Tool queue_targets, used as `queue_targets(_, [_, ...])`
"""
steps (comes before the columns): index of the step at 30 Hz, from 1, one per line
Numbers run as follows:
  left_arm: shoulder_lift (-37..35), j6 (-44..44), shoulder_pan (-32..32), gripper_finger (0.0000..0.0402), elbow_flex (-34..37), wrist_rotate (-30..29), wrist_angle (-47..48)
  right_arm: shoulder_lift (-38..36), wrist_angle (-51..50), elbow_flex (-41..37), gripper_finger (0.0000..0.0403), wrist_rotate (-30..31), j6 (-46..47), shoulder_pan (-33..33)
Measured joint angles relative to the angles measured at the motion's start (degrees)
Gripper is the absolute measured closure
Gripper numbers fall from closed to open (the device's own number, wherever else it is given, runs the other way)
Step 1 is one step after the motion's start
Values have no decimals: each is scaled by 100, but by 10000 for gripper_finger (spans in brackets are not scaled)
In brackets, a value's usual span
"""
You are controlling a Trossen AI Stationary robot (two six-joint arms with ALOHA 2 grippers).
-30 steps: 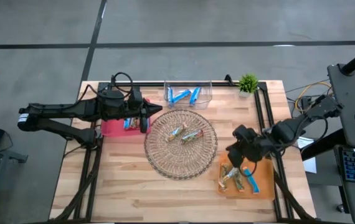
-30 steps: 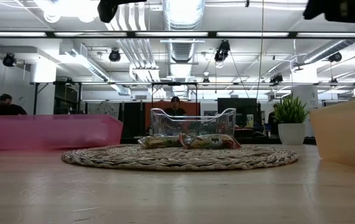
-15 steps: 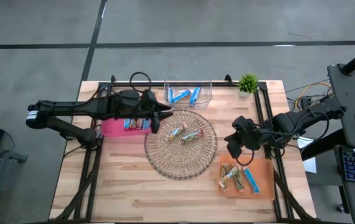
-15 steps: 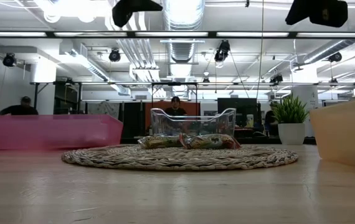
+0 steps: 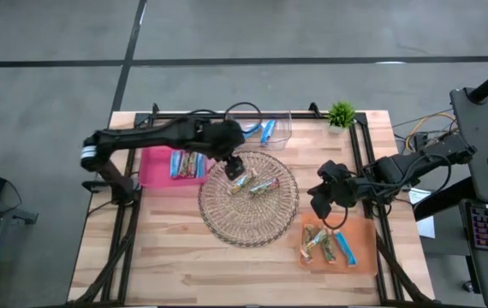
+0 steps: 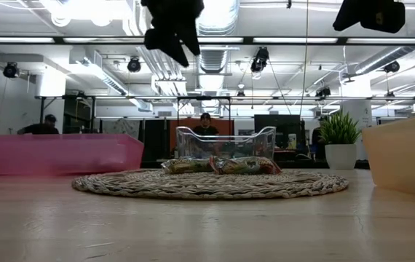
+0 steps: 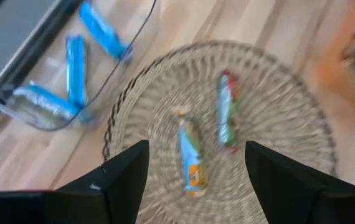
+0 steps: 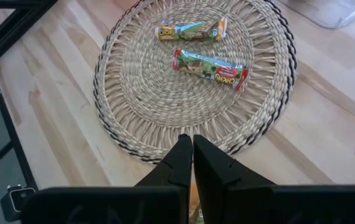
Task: Pick and place Granola Bars by type
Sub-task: Put the yellow granola bar into the orange bin
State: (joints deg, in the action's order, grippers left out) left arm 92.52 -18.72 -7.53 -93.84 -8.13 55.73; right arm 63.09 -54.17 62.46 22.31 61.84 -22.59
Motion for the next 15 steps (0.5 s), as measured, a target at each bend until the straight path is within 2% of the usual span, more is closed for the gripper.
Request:
queue_targets(4, [584, -268, -46, 154, -383, -12, 383, 0, 7, -18, 394, 15, 0, 0])
queue_targets(11, [1117, -951, -51, 154, -323, -47, 412, 0, 11, -52, 394, 19, -37, 0])
queue_targets(15, [1340, -1016, -40, 154, -320, -50, 388, 0, 7, -66, 394, 19, -92, 2])
